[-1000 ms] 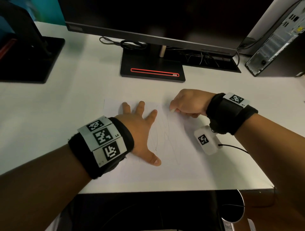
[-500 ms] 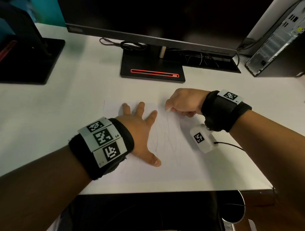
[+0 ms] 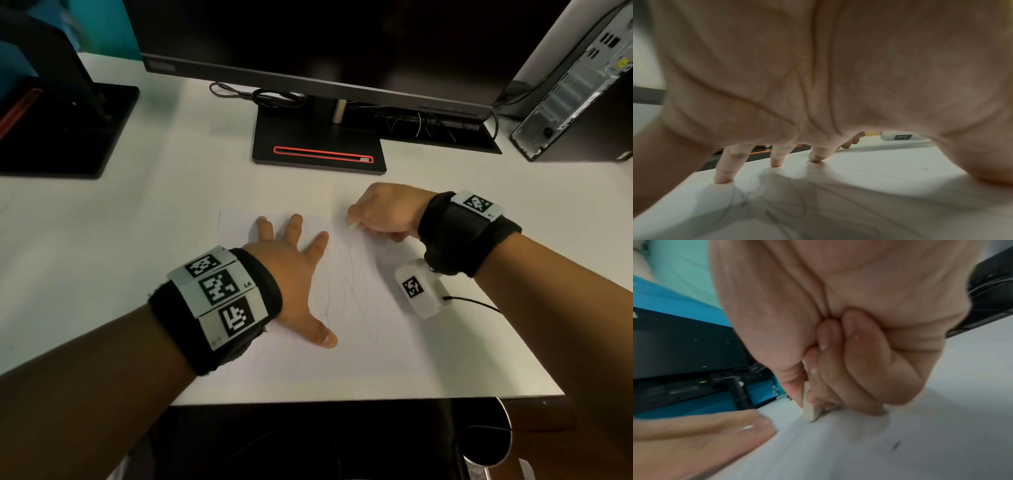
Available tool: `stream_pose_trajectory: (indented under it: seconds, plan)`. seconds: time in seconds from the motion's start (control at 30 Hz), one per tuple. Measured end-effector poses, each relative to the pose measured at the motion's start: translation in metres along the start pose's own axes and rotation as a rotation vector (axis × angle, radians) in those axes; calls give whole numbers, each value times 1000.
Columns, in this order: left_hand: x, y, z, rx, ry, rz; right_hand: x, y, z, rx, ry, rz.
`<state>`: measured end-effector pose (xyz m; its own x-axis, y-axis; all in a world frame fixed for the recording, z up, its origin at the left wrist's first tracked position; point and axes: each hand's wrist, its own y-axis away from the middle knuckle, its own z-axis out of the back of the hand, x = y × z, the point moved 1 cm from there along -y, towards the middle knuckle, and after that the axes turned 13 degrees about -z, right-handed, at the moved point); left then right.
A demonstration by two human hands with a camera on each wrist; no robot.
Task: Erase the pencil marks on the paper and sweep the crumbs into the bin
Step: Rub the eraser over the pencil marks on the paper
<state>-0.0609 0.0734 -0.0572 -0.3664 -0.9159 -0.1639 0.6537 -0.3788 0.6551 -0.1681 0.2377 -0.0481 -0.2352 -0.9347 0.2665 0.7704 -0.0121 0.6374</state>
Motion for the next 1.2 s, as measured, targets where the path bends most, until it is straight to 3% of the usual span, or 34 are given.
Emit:
stream_pose_trajectory:
  seconds: [0.1,0.2,0.33,0.47,0.57,0.7,0.83,0.93,1.07,1.2]
  plan:
    - [1,-1,0,4,1,2,-7,4,-8,70,1,20]
    - [1,-1,0,12,-4,6,-11,7,-7,20,-1,9]
    - [0,-1,1,17,-1,12,-10,12,-12,87,26,21]
    - [-1,0,1,15,1,11,-9,14,-8,13,59,13]
    - [0,0,1,17,8,14,-8,16,-14,89,72,39]
    - [-1,0,1,20,8,18,-15,17,-9,18,46,16]
    - [-1,0,2,23,6,18,-20,21,-12,63,59,31]
    - [-2,0,2,28,-1,22,-25,22,-8,-23,72,36]
    - [-2,1,3,31,1,26,-25,26,-17,72,78,57]
    - [-2,1,2,27,-5,27,-28,27,-13,-5,90,61]
